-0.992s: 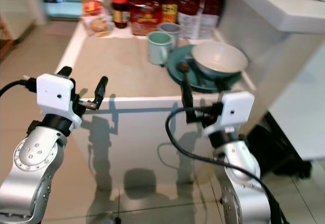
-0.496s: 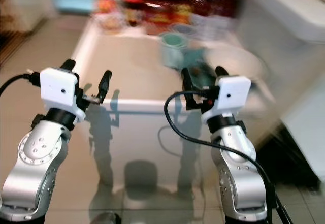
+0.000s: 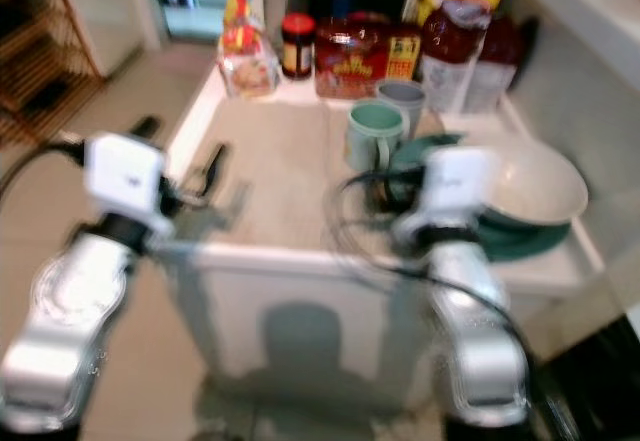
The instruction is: Setting the table
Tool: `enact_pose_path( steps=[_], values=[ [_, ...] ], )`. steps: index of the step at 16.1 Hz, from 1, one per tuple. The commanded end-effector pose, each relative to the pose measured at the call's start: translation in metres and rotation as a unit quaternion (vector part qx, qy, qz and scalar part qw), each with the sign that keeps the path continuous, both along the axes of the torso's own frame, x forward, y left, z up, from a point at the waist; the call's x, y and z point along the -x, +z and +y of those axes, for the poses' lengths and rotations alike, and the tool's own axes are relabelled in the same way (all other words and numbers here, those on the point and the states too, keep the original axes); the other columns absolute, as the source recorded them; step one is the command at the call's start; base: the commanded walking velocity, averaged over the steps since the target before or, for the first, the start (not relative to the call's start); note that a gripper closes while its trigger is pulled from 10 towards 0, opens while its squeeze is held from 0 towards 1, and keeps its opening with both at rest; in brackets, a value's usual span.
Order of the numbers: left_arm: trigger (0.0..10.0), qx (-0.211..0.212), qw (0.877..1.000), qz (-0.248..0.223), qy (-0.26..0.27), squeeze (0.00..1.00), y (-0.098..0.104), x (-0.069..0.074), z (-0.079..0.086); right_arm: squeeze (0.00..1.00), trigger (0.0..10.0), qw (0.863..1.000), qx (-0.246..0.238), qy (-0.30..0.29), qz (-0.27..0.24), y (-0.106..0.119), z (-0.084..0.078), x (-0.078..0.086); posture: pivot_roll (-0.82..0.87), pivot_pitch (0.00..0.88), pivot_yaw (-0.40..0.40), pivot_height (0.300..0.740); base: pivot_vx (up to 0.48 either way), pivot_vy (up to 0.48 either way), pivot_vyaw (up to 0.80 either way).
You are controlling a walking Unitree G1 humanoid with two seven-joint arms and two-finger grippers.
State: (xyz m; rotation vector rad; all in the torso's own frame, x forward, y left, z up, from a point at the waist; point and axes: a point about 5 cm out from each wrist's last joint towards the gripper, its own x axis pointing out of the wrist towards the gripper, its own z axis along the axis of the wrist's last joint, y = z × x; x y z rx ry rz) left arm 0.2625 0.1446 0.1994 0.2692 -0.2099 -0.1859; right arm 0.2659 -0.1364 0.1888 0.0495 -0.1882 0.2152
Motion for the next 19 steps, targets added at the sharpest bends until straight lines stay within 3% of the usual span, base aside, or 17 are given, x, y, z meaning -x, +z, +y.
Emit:
enact_pose_path(
  steps=[1,3,4,5,7,9,10,11,13,19],
  values=[
    [10.0,-0.002,1.0,-0.007,-0.017,0.0,0.003,0.0,-0.008,0.0,10.0,1.0,-0.004,0.005,0.002,0.006,-0.005,0.003,0.07,0.016,-0.057,0.74,0.0,0.0,0.0],
    [10.0,-0.003,1.0,-0.011,-0.023,0.0,0.005,0.001,-0.009,0.0,10.0,1.0,-0.008,0.022,0.007,0.008,-0.002,0.002,0.07,0.011,-0.059,0.74,0.0,0.0,0.0],
    [10.0,-0.005,0.999,-0.013,-0.03,0.0,0.006,0.001,-0.009,0.06,10.0,0.999,-0.013,0.029,0.011,0.01,0.0,0.0,0.07,0.011,-0.061,0.74,0.0,0.0,0.0],
    [10.0,-0.005,0.999,-0.014,-0.037,0.0,0.006,0.002,-0.01,1.0,10.0,0.999,-0.017,0.032,0.013,0.011,0.002,-0.001,0.08,0.009,-0.064,0.74,0.0,0.0,0.0],
    [10.0,-0.006,0.998,-0.005,-0.057,0.0,0.005,0.003,-0.012,1.0,10.0,0.999,-0.019,0.027,0.029,0.013,0.003,-0.008,0.08,0.008,-0.063,0.74,0.0,0.0,0.0],
    [10.0,-0.012,0.993,0.013,-0.118,0.0,0.002,0.009,-0.021,1.0,10.0,0.995,-0.003,-0.009,0.096,0.008,0.001,-0.035,0.08,0.008,-0.052,0.74,0.0,0.0,0.0],
    [10.0,-0.016,0.989,0.026,-0.148,0.0,0.0,0.01,-0.025,0.98,10.0,0.994,0.002,-0.024,0.105,0.01,0.0,-0.046,0.08,0.008,-0.051,0.74,0.0,0.0,0.0],
    [10.0,-0.028,0.984,0.037,-0.174,0.0,-0.002,0.011,-0.029,0.0,10.0,0.994,-0.003,-0.02,0.111,0.013,0.002,-0.056,0.08,0.01,-0.05,0.74,0.0,0.0,0.0],
    [10.0,-0.037,0.977,0.048,-0.203,0.0,-0.003,0.014,-0.033,0.0,10.0,0.991,0.01,-0.025,0.134,0.012,0.003,-0.07,0.09,0.009,-0.055,0.74,0.0,0.0,0.0],
    [10.0,-0.039,0.977,0.053,-0.205,0.0,-0.001,0.013,-0.031,0.0,10.0,0.981,0.031,-0.038,0.19,-0.001,0.003,-0.094,0.1,0.011,-0.06,0.74,0.0,0.0,0.0]
  ],
)
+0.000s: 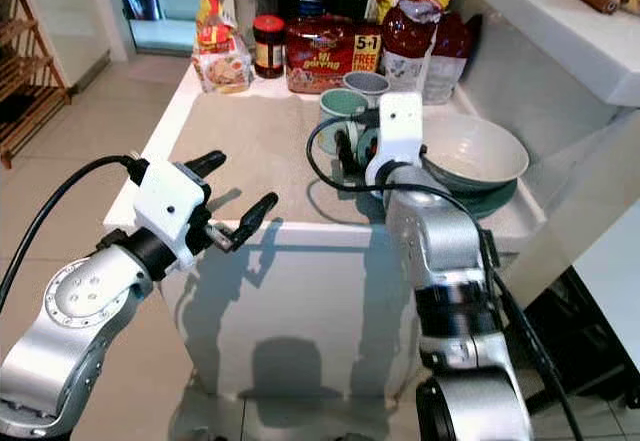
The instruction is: Setting the table
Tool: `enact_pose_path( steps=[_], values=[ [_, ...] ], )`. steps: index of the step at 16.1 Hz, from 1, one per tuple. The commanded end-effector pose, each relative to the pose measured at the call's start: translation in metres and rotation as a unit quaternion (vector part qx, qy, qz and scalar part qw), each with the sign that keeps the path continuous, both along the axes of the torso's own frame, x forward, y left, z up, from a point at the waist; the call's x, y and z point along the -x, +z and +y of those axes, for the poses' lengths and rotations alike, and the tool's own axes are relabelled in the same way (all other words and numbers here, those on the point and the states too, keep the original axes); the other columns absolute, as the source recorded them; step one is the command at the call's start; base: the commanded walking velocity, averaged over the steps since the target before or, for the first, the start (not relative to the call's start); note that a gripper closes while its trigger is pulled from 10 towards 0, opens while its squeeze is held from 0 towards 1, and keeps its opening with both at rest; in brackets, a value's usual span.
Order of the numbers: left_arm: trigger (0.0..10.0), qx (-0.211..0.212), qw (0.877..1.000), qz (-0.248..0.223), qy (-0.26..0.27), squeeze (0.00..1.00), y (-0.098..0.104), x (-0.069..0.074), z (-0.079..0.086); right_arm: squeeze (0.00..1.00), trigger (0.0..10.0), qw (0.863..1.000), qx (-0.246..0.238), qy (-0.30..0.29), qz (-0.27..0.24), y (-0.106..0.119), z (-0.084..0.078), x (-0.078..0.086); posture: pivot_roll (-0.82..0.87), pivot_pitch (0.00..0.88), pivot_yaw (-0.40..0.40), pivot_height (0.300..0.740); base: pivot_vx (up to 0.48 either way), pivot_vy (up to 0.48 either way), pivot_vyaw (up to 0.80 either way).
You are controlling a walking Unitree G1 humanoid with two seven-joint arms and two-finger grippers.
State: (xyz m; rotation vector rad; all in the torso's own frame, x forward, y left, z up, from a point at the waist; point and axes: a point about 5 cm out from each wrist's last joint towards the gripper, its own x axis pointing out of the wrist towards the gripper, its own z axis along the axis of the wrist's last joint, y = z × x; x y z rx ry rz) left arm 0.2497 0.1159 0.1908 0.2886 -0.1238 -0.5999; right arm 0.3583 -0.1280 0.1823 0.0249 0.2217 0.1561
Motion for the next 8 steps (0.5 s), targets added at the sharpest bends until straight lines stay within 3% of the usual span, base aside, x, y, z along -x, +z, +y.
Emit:
enact_pose_path(
  steps=[1,8],
  values=[
    [10.0,0.004,1.0,-0.01,-0.011,0.0,0.008,0.0,-0.002,0.0,10.0,1.0,0.001,-0.014,-0.009,0.004,-0.005,-0.006,0.1,0.011,-0.06,0.74,0.0,0.0,0.0],
    [10.0,0.006,1.0,-0.006,-0.016,0.0,0.011,-0.001,-0.002,0.0,10.0,1.0,0.024,0.014,0.008,0.002,0.007,-0.03,0.11,0.017,-0.055,0.74,0.0,0.0,0.0]
  ],
)
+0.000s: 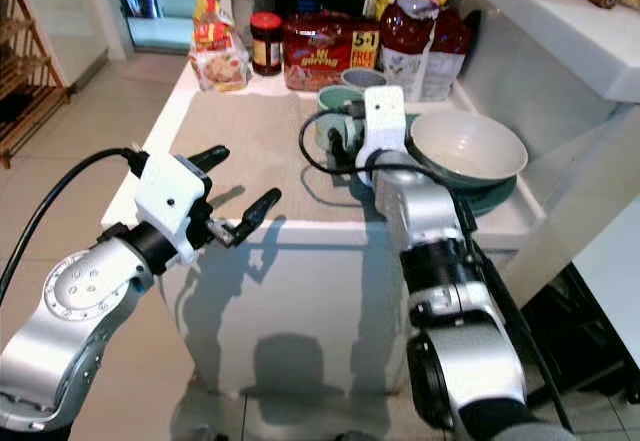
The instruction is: Setting the table
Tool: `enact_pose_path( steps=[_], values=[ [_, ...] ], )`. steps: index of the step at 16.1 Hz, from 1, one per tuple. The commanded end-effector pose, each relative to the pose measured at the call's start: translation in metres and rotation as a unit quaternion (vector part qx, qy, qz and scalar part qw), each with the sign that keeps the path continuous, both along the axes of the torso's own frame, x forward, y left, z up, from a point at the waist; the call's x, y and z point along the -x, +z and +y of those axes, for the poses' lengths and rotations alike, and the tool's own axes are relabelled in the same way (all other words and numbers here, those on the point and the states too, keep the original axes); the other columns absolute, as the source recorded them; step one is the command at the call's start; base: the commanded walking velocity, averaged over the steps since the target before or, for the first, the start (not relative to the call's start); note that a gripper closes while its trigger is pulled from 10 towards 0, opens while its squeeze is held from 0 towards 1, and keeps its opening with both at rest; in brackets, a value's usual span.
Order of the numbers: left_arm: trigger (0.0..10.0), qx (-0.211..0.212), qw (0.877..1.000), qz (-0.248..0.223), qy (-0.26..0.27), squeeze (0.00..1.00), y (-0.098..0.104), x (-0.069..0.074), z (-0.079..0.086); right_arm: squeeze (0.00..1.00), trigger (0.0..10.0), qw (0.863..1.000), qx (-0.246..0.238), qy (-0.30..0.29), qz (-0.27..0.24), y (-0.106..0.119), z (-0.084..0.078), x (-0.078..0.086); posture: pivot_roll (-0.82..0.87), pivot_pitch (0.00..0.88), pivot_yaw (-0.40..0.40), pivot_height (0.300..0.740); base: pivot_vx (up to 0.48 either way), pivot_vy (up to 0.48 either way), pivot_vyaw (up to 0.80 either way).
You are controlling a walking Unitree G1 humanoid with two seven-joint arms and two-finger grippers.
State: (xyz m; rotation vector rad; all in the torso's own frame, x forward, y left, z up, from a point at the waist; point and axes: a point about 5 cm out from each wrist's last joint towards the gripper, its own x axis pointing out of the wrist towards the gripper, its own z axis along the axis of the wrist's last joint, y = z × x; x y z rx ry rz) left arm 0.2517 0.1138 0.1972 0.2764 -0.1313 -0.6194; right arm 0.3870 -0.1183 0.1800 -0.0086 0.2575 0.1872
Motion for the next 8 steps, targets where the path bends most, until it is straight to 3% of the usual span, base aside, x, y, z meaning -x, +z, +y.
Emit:
enact_pose_path(
  steps=[1,3,5,6,8],
  values=[
    [10.0,0.001,1.0,-0.005,-0.005,0.0,0.0044,0.0015,-0.0002,0.0,9.8,1.0,0.008,0.003,-0.006,0.0036,-0.002,-0.0036,0.11,0.016,-0.057,0.74,0.0,0.0,0.0],
    [10.0,0.001,1.0,-0.005,-0.006,0.0,0.0046,0.0013,-0.0005,0.0,2.6,1.0,0.011,0.012,-0.004,0.0025,-0.0001,-0.0087,0.11,0.017,-0.059,0.74,0.0,0.0,0.0],
    [10.0,0.001,1.0,-0.004,-0.006,0.0,0.0046,0.0013,-0.0005,0.0,0.5,1.0,0.01,0.017,0.0,0.0014,0.001,-0.0106,0.11,0.017,-0.059,0.74,0.0,0.0,0.0],
    [10.0,0.0,1.0,-0.004,-0.007,0.0,0.0046,0.0014,-0.0004,0.0,0.0,1.0,0.008,0.021,0.004,0.0,0.0024,-0.0118,0.11,0.017,-0.059,0.74,0.0,0.0,0.0],
    [10.0,0.0,1.0,-0.003,-0.007,0.0,0.0044,0.002,-0.0002,0.0,0.0,1.0,0.005,0.025,0.009,-0.0024,0.0045,-0.0125,0.12,0.016,-0.061,0.74,0.0,0.0,0.0]
  ],
)
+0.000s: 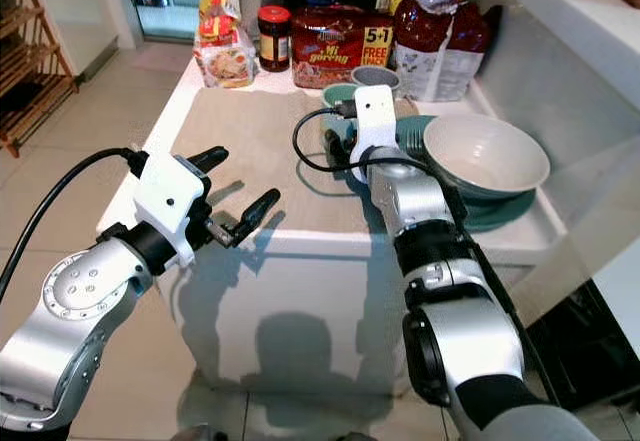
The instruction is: Setting the table
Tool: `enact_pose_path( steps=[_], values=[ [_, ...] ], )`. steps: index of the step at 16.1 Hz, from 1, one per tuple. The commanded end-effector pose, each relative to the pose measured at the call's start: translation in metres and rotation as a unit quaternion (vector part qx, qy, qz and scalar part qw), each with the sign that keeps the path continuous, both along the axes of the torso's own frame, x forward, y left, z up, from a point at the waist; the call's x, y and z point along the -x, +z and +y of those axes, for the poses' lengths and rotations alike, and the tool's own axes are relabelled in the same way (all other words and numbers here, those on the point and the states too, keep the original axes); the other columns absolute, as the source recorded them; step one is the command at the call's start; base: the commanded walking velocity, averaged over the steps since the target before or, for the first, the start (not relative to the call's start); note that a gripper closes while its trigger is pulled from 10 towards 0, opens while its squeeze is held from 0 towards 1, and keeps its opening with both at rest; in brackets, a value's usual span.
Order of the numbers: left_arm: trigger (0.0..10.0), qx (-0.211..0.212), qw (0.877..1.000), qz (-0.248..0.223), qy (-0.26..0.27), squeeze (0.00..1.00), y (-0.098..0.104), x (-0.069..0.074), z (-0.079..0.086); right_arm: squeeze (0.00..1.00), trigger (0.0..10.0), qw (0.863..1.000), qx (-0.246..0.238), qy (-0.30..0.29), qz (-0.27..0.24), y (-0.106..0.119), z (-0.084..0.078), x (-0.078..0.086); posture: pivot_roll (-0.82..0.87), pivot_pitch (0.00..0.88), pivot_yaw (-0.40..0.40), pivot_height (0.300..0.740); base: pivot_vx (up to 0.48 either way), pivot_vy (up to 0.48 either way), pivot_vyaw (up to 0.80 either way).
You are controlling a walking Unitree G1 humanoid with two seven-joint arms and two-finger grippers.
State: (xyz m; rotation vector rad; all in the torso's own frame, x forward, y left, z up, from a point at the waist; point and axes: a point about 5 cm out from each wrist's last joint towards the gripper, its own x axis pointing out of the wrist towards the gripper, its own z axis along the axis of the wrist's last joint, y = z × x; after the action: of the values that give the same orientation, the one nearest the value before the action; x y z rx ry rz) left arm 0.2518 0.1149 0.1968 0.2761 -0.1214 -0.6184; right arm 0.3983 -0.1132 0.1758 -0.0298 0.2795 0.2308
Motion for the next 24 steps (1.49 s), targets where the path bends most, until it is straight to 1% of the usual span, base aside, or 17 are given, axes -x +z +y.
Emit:
enact_pose_path(
  steps=[1,10,18,23,24],
  values=[
    [10.0,0.001,1.0,-0.007,-0.009,0.0,0.005,0.0028,-0.0009,0.0,0.0,1.0,-0.007,0.003,0.004,-0.0002,0.0006,-0.0016,0.12,0.017,-0.061,0.74,0.0,0.0,0.0],
    [10.0,-0.003,1.0,-0.008,-0.011,0.0,0.006,0.0037,-0.0009,0.0,0.0,1.0,-0.012,0.009,-0.003,0.001,0.0004,-0.0049,0.12,0.018,-0.06,0.74,0.0,0.0,0.0],
    [10.0,-0.005,1.0,-0.013,-0.006,0.0,0.0072,0.0004,0.0001,0.0,0.0,1.0,-0.017,0.012,-0.009,-0.0004,0.0012,-0.0053,0.13,0.0,-0.056,0.74,0.0,0.0,0.0],
    [10.0,-0.007,1.0,-0.012,0.01,0.0,0.0056,-0.0043,0.002,0.0,0.0,0.998,-0.036,0.042,-0.04,0.004,0.0064,-0.0031,0.12,0.0,-0.047,0.74,0.0,0.0,0.0],
    [10.0,-0.007,1.0,-0.012,0.01,0.0,0.0056,-0.0043,0.002,0.0,0.0,0.998,-0.036,0.042,-0.04,0.004,0.0064,-0.0031,0.12,0.0,-0.047,0.74,0.0,0.0,0.0]
  ],
)
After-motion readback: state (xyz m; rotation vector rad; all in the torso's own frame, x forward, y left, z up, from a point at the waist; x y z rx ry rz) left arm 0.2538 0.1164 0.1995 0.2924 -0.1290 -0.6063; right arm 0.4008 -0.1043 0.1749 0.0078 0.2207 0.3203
